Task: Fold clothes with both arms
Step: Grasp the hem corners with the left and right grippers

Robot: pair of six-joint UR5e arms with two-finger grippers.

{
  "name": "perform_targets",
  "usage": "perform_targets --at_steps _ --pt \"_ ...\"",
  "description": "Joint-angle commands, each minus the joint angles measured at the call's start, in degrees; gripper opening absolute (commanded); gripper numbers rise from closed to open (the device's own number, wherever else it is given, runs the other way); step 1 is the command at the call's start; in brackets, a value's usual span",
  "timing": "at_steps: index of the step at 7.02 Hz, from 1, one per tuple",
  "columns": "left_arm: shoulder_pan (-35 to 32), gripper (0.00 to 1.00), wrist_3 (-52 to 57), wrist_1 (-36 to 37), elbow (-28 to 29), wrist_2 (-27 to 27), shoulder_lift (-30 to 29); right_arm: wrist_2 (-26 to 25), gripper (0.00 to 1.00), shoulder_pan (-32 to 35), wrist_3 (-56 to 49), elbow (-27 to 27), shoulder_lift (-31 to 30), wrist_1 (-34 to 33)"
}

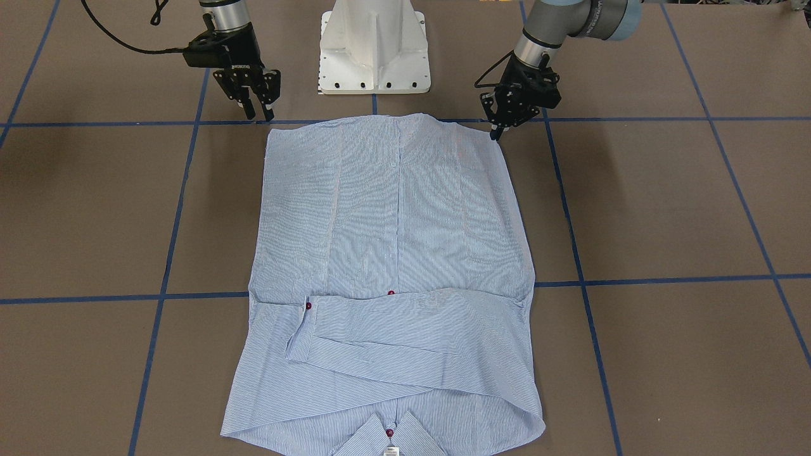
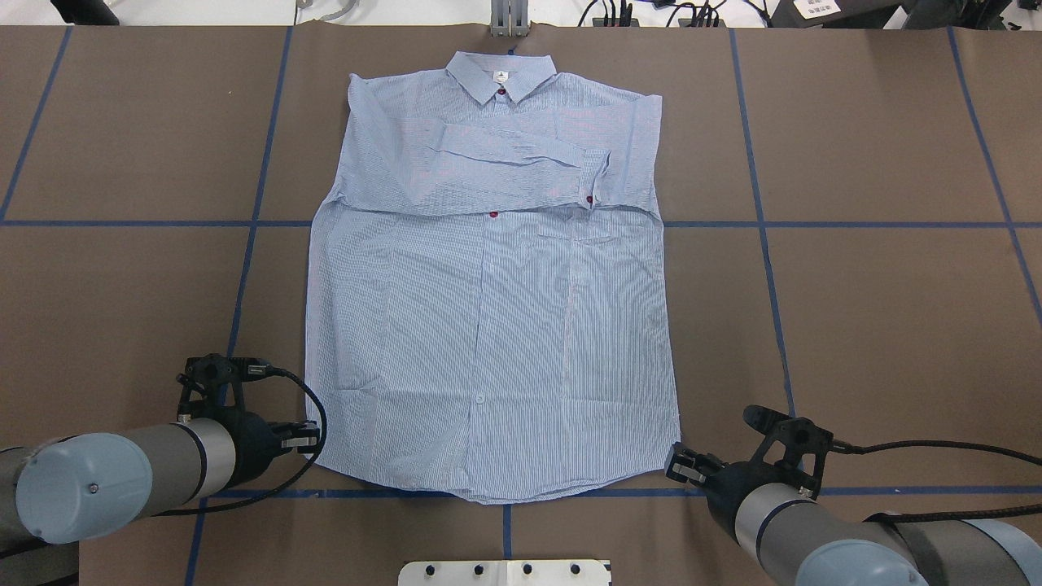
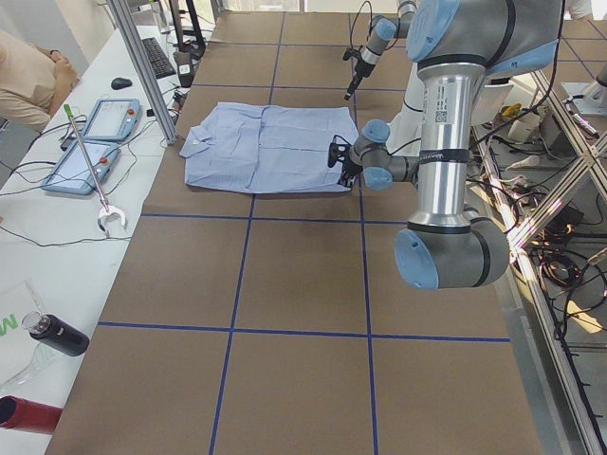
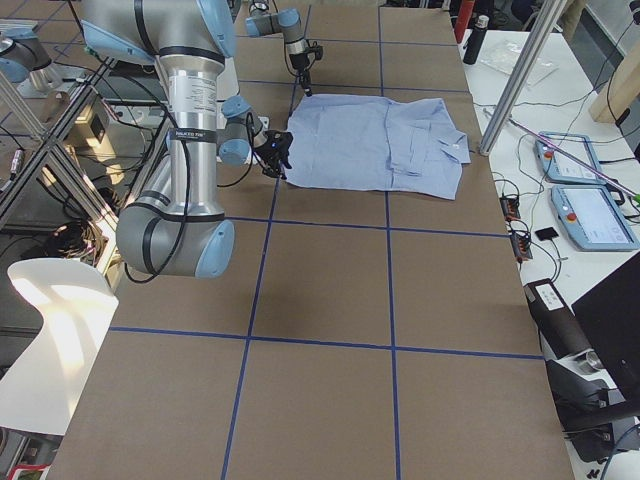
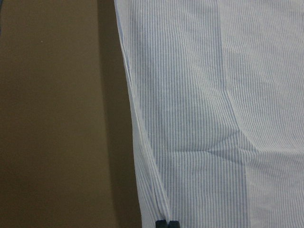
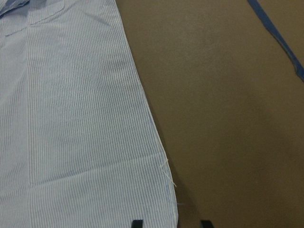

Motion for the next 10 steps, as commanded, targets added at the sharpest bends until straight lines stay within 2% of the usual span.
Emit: perform_targets --at_steps 1,7,10 --pt "0.05 0.0 0.18 0.02 -0.4 0.18 -0.02 -0.14 0.51 -0.24 0.14 -2.55 1.6 0.02" --pt "0.05 0.0 0.18 0.11 -0.84 0.18 -0.02 -1.1 0.5 -1.65 0.05 -4.84 1.78 0.02" --pt "0.05 0.0 0.18 0.11 -0.84 0.18 -0.02 -1.19 0.44 -1.65 -0.04 -6.15 3.79 -0.07"
